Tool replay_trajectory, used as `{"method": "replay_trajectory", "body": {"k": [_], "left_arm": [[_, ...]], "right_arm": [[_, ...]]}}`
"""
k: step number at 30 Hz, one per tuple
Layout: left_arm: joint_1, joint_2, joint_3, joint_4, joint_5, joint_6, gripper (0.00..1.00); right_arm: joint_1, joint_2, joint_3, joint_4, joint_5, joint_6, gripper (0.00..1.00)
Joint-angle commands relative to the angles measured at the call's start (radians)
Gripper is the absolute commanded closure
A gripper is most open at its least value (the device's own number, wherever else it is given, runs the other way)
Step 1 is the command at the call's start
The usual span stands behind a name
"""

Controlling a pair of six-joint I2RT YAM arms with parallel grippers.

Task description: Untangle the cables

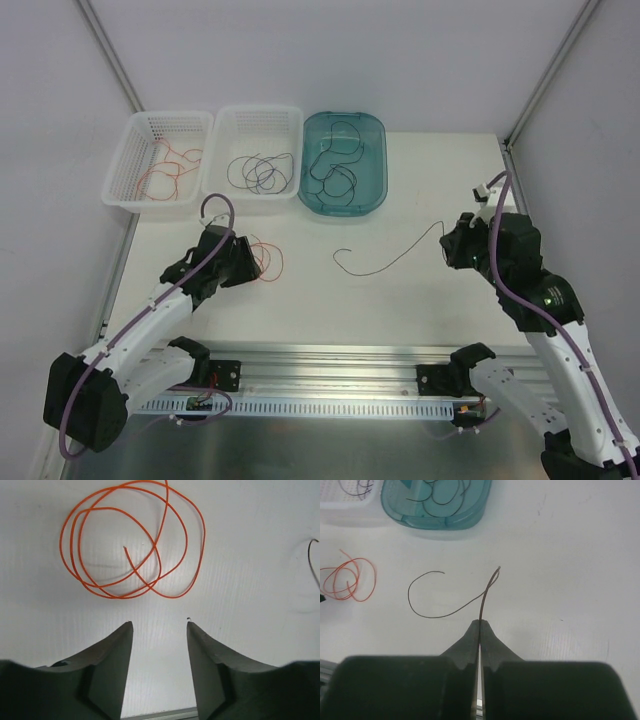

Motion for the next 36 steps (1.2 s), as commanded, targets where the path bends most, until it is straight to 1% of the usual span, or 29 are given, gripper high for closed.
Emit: {"method": "replay_trajectory", "body": {"k": [1,2,3,5,6,7,9,10,11,12,14,15,17,18,20,22,23,24,26,28,31,36], "left_arm": [[0.006,-0.026,0.017,-0.014,0.102,0.018,0.50],[0.006,-0.038,0.032,-0.037,0.129,0.029,0.48],[0.006,-0.047,0.050,-0.049,0.137,0.036,0.41],[0.006,-0.069,0.118,-0.095,0.143,0.067,0.31],[0.006,-0.073,0.144,-0.113,0.142,0.078,0.22],[0.006,-0.081,0.199,-0.130,0.140,0.093,0.18],[0.006,-0.078,0.285,-0.184,0.119,0.135,0.17],[0.008,-0.070,0.314,-0.198,0.114,0.150,0.14],[0.009,-0.066,0.342,-0.216,0.105,0.188,0.11],[0.011,-0.058,0.394,-0.245,0.078,0.207,0.07],[0.017,-0.038,0.434,-0.270,0.045,0.259,0.02],[0.026,-0.035,0.455,-0.284,0.030,0.276,0.01],[0.037,-0.037,0.458,-0.287,-0.028,0.310,0.01],[0.046,-0.038,0.445,-0.285,-0.054,0.316,0.01],[0.051,-0.060,0.419,-0.279,-0.128,0.322,0.01],[0.051,-0.093,0.356,-0.258,-0.171,0.325,0.01],[0.051,-0.110,0.327,-0.246,-0.215,0.322,0.01],[0.051,-0.128,0.261,-0.232,-0.232,0.322,0.01],[0.052,-0.185,0.200,-0.197,-0.270,0.326,0.01],[0.052,-0.217,0.176,-0.198,-0.298,0.337,0.01],[0.052,-0.237,0.173,-0.187,-0.321,0.345,0.01],[0.052,-0.225,0.169,-0.186,-0.331,0.351,0.01]], "right_arm": [[-0.002,0.055,0.074,0.067,-0.113,-0.016,0.99],[-0.003,0.074,0.110,0.068,-0.164,-0.021,0.99],[-0.003,0.115,0.131,0.068,-0.182,-0.025,0.99],[-0.003,0.155,0.201,0.070,-0.225,-0.033,0.99],[-0.003,0.198,0.227,0.068,-0.239,-0.036,0.99],[-0.003,0.221,0.261,0.064,-0.267,-0.041,0.99],[-0.003,0.282,0.373,0.033,-0.302,-0.055,0.99],[0.001,0.343,0.411,0.018,-0.332,-0.058,0.99],[0.003,0.367,0.443,0.001,-0.342,-0.062,0.99],[0.008,0.390,0.509,-0.002,-0.348,-0.070,0.99],[0.012,0.449,0.569,-0.004,-0.350,-0.078,0.99],[0.014,0.471,0.624,-0.003,-0.348,-0.084,0.99],[0.012,0.523,0.680,0.013,-0.333,-0.101,0.99],[0.012,0.538,0.727,0.019,-0.325,-0.110,0.99],[0.012,0.581,0.764,0.060,-0.314,-0.125,0.99],[0.012,0.609,0.812,0.102,-0.322,-0.140,0.99],[0.012,0.630,0.826,0.149,-0.324,-0.144,0.99],[0.012,0.649,0.836,0.174,-0.325,-0.148,0.99],[0.012,0.684,0.875,0.238,-0.337,-0.154,0.99],[0.014,0.745,0.901,0.278,-0.353,-0.156,0.99],[0.014,0.827,0.916,0.410,-0.379,-0.156,0.99],[0.012,0.977,0.961,0.501,-0.386,-0.157,0.99]]}}
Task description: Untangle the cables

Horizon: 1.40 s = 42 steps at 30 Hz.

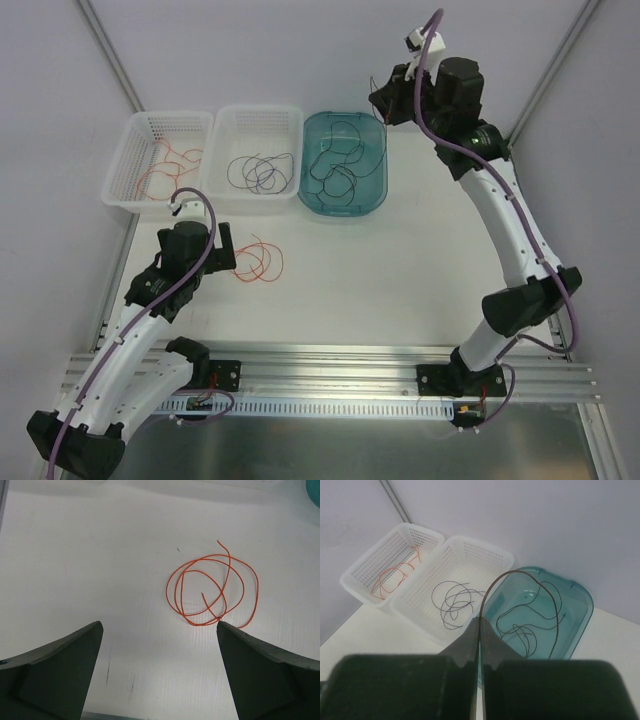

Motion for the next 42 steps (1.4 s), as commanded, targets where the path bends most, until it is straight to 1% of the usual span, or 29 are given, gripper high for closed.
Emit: {"method": "replay_trajectory", "body": {"k": [1,2,7,8,10,13,14,15,16,18,19,20,22,24,25,27,28,30,31,34,35,37,38,39,40,41,42], "left_arm": [[0.008,-0.001,0.001,0.025,-0.039,0.028,0.01],[0.008,-0.006,-0.001,0.026,-0.036,0.029,0.01],[0.008,-0.001,-0.002,0.026,-0.039,0.029,0.01],[0.008,-0.001,-0.004,0.026,-0.039,0.031,0.01],[0.008,-0.001,-0.004,0.026,-0.028,0.031,0.01],[0.008,0.008,-0.002,0.026,-0.019,0.037,0.01],[0.008,0.011,-0.001,0.026,-0.015,0.038,0.01],[0.008,0.014,-0.001,0.028,-0.010,0.038,0.01],[0.008,0.016,-0.001,0.028,-0.008,0.038,0.01],[0.008,0.014,-0.001,0.028,0.004,0.040,0.01],[0.008,0.016,-0.002,0.028,0.008,0.040,0.01],[0.008,0.016,-0.001,0.028,0.010,0.040,0.01],[0.008,0.019,-0.002,0.029,0.015,0.040,0.01],[0.008,0.019,-0.001,0.029,0.024,0.041,0.01],[0.008,0.019,-0.002,0.029,0.028,0.041,0.01],[0.008,0.022,-0.002,0.029,0.039,0.043,0.01],[0.008,0.025,-0.004,0.032,0.045,0.043,0.01],[0.008,0.032,-0.004,0.034,0.050,0.041,0.01],[0.008,0.038,-0.004,0.034,0.059,0.043,0.01],[0.008,0.058,-0.001,0.034,0.087,0.046,0.01],[0.008,0.069,-0.002,0.034,0.099,0.047,0.01],[0.008,0.084,0.001,0.037,0.116,0.051,0.01],[0.008,0.106,0.001,0.039,0.125,0.051,0.01],[0.008,0.118,0.004,0.037,0.139,0.048,0.01],[0.007,0.133,0.008,0.039,0.180,0.046,0.01],[0.007,0.159,0.013,0.039,0.200,0.038,0.01],[0.005,0.175,0.018,0.039,0.222,0.034,0.01]], "right_arm": [[0.005,0.111,0.041,0.171,-0.032,-0.017,0.98],[0.005,0.136,0.037,0.188,-0.039,-0.017,0.96],[0.003,0.280,0.007,0.297,-0.039,-0.001,0.96],[0.002,0.336,0.013,0.296,-0.037,0.005,0.96],[0.002,0.400,0.037,0.279,-0.032,0.042,0.95],[0.002,0.495,0.062,0.231,-0.039,0.078,0.83],[0.003,0.513,0.064,0.222,-0.043,0.084,0.72],[0.003,0.536,0.065,0.211,-0.054,0.091,0.68],[0.002,0.546,0.065,0.191,-0.060,0.096,0.60],[0.003,0.538,0.059,0.174,-0.080,0.107,0.53],[0.002,0.529,0.054,0.165,-0.086,0.108,0.45],[0.002,0.515,0.035,0.165,-0.089,0.107,0.42],[0.003,0.460,0.013,0.153,-0.088,0.107,0.37],[0.003,0.412,-0.022,0.141,-0.085,0.096,0.29],[0.002,0.358,-0.039,0.130,-0.083,0.093,0.23],[0.002,0.302,-0.100,0.116,-0.072,0.088,0.16],[0.000,0.235,-0.122,0.107,-0.065,0.087,0.11],[0.000,0.167,-0.194,0.072,-0.027,0.098,0.07],[-0.001,0.104,-0.223,0.061,-0.014,0.107,0.03],[-0.023,0.000,-0.335,0.021,0.001,0.144,0.00],[-0.031,-0.078,-0.363,0.012,0.021,0.142,0.00],[-0.029,-0.166,-0.467,-0.027,0.079,0.169,0.00],[-0.029,-0.254,-0.519,-0.027,0.124,0.177,0.00],[-0.028,-0.310,-0.565,-0.013,0.144,0.185,0.00],[-0.028,-0.356,-0.663,-0.005,0.161,0.202,0.00],[-0.026,-0.449,-0.706,0.005,0.185,0.206,0.00],[-0.028,-0.492,-0.744,0.004,0.193,0.216,0.00]]}}
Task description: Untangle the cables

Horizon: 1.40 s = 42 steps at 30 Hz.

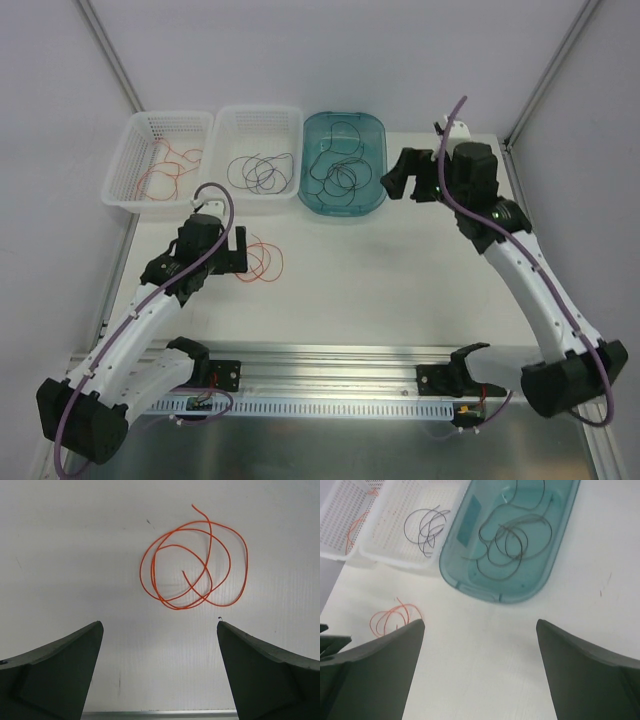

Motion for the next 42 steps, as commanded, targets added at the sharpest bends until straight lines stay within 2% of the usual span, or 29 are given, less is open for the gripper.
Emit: {"method": "replay_trajectory", "body": {"k": [1,4,8,12,16,20,25,29,31,42], "left_arm": [[-0.001,0.054,0.029,0.021,0.103,0.001,0.01],[-0.031,0.118,0.065,0.021,0.115,-0.022,0.01],[-0.082,0.199,0.105,0.015,0.097,-0.106,0.02],[-0.153,0.261,0.125,0.016,0.005,-0.211,0.01],[-0.229,0.414,0.170,0.016,-0.078,-0.287,0.02],[-0.252,0.512,0.200,0.039,-0.115,-0.372,0.11],[-0.257,0.610,0.198,0.091,-0.179,-0.404,0.21],[-0.257,0.680,0.201,0.122,-0.175,-0.410,0.35],[-0.257,0.719,0.198,0.131,-0.173,-0.413,0.47],[-0.257,0.816,0.174,0.143,-0.178,-0.432,0.60]], "right_arm": [[0.003,-0.178,-0.198,-0.024,0.100,0.060,0.01],[0.004,-0.331,-0.321,-0.010,0.082,0.107,0.00],[0.007,-0.463,-0.470,-0.085,0.088,0.109,0.01],[0.007,-0.597,-0.567,-0.165,0.120,0.106,0.00],[0.007,-0.694,-0.612,-0.197,0.121,0.084,0.00],[0.007,-0.740,-0.613,-0.246,0.121,0.055,0.00],[0.007,-0.772,-0.627,-0.269,0.120,0.028,0.00],[0.006,-0.783,-0.633,-0.286,0.109,0.017,0.01],[0.007,-0.789,-0.638,-0.288,0.103,0.015,0.01],[0.007,-0.821,-0.642,-0.312,0.088,0.001,0.00]]}}
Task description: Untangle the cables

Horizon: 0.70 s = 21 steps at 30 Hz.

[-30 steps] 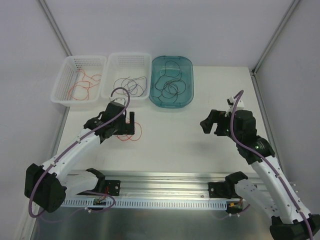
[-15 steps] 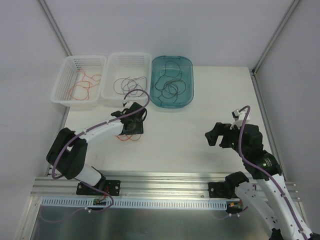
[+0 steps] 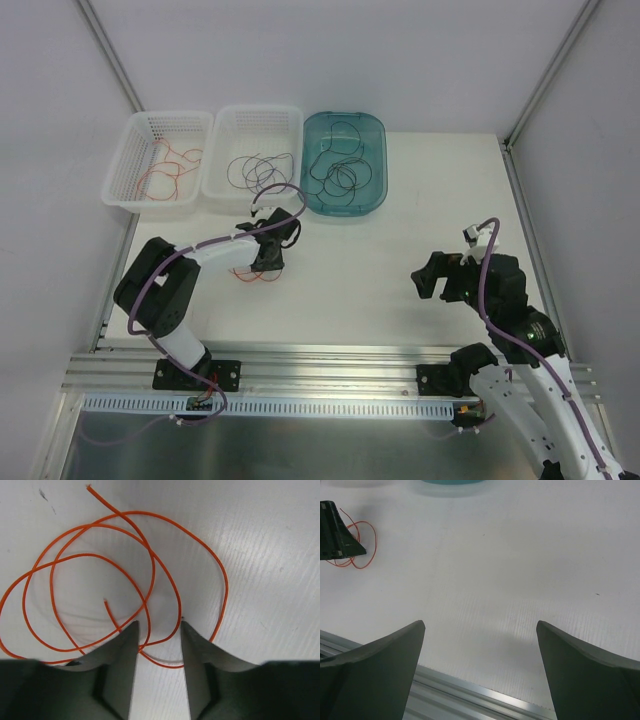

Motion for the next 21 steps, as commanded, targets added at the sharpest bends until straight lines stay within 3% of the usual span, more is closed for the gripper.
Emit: {"method": "replay_trajectory", "body": {"k": [1,3,6,8,16,21], "left_arm": [[-0.006,0.037,-0.001,-0.003,-0.015,-0.027,0.69],[-0.006,0.040,-0.013,-0.002,-0.009,-0.031,0.74],[-0.006,0.030,-0.039,0.003,0.002,-0.045,0.93],[-0.006,0.014,-0.051,0.003,0.011,-0.050,1.00],[-0.004,-0.249,-0.068,-0.021,0.016,0.030,1.00],[0.037,-0.403,0.073,-0.125,0.010,0.142,1.00]], "right_arm": [[0.004,-0.013,0.004,-0.009,-0.006,-0.018,0.00],[0.006,-0.014,0.004,-0.009,-0.007,-0.018,0.00],[0.004,-0.013,0.007,-0.009,-0.007,-0.018,0.00],[0.006,-0.011,0.009,-0.009,-0.006,-0.016,0.00],[0.004,0.015,0.020,-0.002,-0.018,-0.015,0.00],[0.006,0.033,0.027,0.004,-0.024,-0.010,0.00]]}}
